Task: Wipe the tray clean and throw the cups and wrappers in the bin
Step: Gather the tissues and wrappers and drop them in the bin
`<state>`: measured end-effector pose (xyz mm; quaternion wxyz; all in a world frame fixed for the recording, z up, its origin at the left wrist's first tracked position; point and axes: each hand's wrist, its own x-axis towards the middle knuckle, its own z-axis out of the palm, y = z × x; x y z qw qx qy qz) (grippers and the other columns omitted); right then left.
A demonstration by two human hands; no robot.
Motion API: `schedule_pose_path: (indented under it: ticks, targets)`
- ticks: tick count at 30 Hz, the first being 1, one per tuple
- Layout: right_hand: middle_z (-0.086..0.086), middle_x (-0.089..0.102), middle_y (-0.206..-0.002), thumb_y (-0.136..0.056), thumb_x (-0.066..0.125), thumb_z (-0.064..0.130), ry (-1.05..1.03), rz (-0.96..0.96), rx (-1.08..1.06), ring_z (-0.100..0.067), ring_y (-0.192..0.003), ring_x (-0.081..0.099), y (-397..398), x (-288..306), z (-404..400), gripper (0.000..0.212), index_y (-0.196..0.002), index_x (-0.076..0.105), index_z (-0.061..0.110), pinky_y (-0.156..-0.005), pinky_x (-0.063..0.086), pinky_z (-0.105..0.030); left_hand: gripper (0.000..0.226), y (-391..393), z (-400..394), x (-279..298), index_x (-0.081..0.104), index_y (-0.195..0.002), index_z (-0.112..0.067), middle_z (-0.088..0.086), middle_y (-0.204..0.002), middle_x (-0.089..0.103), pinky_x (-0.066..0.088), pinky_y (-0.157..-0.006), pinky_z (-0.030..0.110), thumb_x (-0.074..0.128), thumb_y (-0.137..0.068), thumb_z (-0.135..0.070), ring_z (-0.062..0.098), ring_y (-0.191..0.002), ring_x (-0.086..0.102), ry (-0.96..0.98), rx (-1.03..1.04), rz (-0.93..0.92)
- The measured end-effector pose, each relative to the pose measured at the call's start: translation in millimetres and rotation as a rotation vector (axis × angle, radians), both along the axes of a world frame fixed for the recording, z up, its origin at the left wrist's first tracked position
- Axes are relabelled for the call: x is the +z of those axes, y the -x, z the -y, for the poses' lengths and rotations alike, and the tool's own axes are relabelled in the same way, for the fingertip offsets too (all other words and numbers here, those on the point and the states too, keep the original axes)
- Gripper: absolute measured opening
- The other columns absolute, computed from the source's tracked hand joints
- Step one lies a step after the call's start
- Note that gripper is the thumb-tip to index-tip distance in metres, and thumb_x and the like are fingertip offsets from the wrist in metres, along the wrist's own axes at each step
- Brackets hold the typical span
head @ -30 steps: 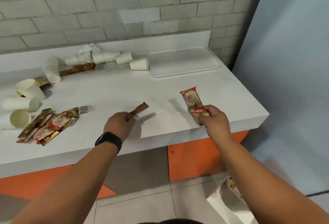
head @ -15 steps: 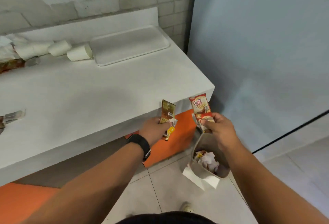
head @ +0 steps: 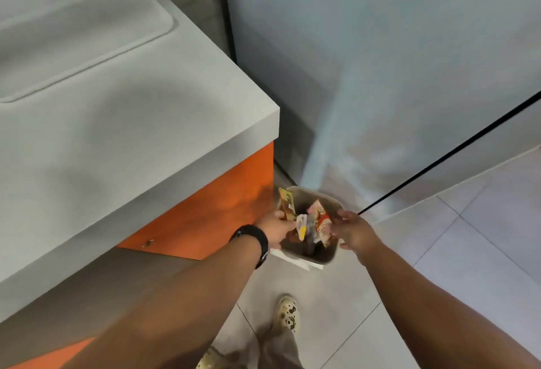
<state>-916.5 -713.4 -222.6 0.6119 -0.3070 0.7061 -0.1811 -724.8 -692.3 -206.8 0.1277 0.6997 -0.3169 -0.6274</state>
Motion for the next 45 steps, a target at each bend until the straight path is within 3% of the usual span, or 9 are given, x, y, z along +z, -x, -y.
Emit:
schedule_pose_path:
  ticks: [6, 15, 19, 23, 25, 28, 33, 38, 45]
  targets:
    - [-0.011, 0.062, -0.123, -0.084, 0.073, 0.021, -0.018, -0.146, 0.101, -0.026, -0.114, 0.058, 19.9, -14.9, -1.3, 0.047, -0.127, 0.059, 0.01, -0.102, 0.043, -0.038, 0.048, -4.5, 6.3, -13.1, 0.046, -0.135, -0.013, 0.008, -0.134, 0.052, 0.043, -0.102, 0.036, 0.054, -0.094, -0.036, 0.028, -0.121, 0.05, -0.094, -0.202, 0.184]
    - [-0.01, 0.066, -0.097, -0.09, 0.061, 0.024, 0.023, -0.166, 0.288, -0.028, -0.1, 0.061, -23.9, 3.8, 3.0, 0.011, -0.091, 0.07, 0.017, -0.09, 0.046, -0.034, 0.052, -49.1, 1.1, 21.7, 0.046, -0.138, -0.013, 0.009, -0.139, 0.051, 0.04, -0.103, 0.033, 0.048, -0.095, -0.044, 0.027, -0.127, 0.048, -0.043, -0.273, 0.266]
    - [-0.004, 0.064, -0.08, -0.09, 0.062, 0.015, 0.119, -0.08, 0.312, -0.017, -0.069, 0.058, -58.8, 24.0, 1.7, 0.011, -0.098, 0.07, 0.018, -0.062, 0.044, -0.025, 0.051, -69.4, -7.8, 42.4, 0.045, -0.138, -0.016, 0.005, -0.141, 0.049, 0.039, -0.108, 0.037, 0.05, -0.095, -0.044, 0.023, -0.127, 0.048, 0.024, -0.285, 0.268]
    - [-0.003, 0.067, -0.081, -0.092, 0.06, 0.015, 0.251, -0.02, 0.346, -0.017, -0.072, 0.063, -93.0, 54.5, -2.0, 0.012, -0.084, 0.068, 0.019, -0.052, 0.045, -0.016, 0.051, -92.2, -24.2, 67.2, 0.049, -0.137, -0.021, 0.001, -0.142, 0.049, 0.037, -0.107, 0.035, 0.05, -0.094, -0.048, 0.021, -0.128, 0.047, 0.099, -0.368, 0.314]
    - [-0.003, 0.07, -0.083, -0.094, 0.058, 0.019, 0.34, -0.008, 0.354, -0.015, -0.071, 0.064, -116.1, 74.2, -5.2, 0.011, -0.087, 0.066, 0.019, -0.056, 0.047, -0.016, 0.05, -108.3, -35.6, 85.3, 0.052, -0.135, -0.022, 0.001, -0.14, 0.051, 0.037, -0.108, 0.035, 0.049, -0.093, -0.049, 0.02, -0.127, 0.049, 0.139, -0.385, 0.323]
    - [-0.002, 0.068, -0.067, -0.09, 0.061, 0.029, 0.483, -0.018, 0.327, -0.019, -0.061, 0.061, -147.9, 97.0, -7.3, 0.021, -0.072, 0.067, 0.021, -0.07, 0.05, -0.037, 0.039, -129.2, -52.5, 115.9, 0.06, -0.121, -0.023, 0.0, -0.116, 0.066, 0.048, -0.094, 0.031, 0.049, -0.093, -0.047, 0.016, -0.106, 0.062, 0.202, -0.332, 0.294]
    - [-0.003, 0.067, -0.069, -0.092, 0.055, 0.014, 0.645, 0.04, 0.372, -0.012, -0.055, 0.06, -213.5, 144.2, -25.6, 0.02, -0.078, 0.067, 0.018, -0.062, 0.049, -0.022, 0.037, -172.5, -87.8, 159.3, 0.055, -0.126, -0.018, 0.002, -0.125, 0.062, 0.047, -0.078, 0.024, 0.045, -0.097, -0.04, 0.014, -0.103, 0.061, 0.237, -0.28, 0.172]
    - [-0.002, 0.069, -0.075, -0.091, 0.054, 0.017, 0.715, 0.091, 0.525, -0.004, -0.052, 0.06, -286.6, 169.5, -56.1, 0.016, -0.085, 0.069, 0.016, -0.058, 0.044, -0.022, 0.033, -223.8, -131.8, 186.1, 0.055, -0.123, -0.011, 0.006, -0.121, 0.062, 0.046, -0.081, 0.029, 0.046, -0.098, -0.03, 0.021, -0.107, 0.061, 0.297, -0.135, 0.194]
    - [-0.005, 0.07, -0.079, -0.091, 0.057, 0.024, 0.71, 0.134, 0.64, -0.016, -0.064, 0.062, -367.3, 185.1, -97.6, 0.015, -0.086, 0.069, 0.017, -0.059, 0.051, -0.028, 0.033, -306.2, -193.5, 201.7, 0.055, -0.122, -0.016, 0.001, -0.113, 0.06, 0.045, -0.077, 0.026, 0.046, -0.097, -0.034, 0.013, -0.095, 0.057, 0.32, 0.071, 0.252]
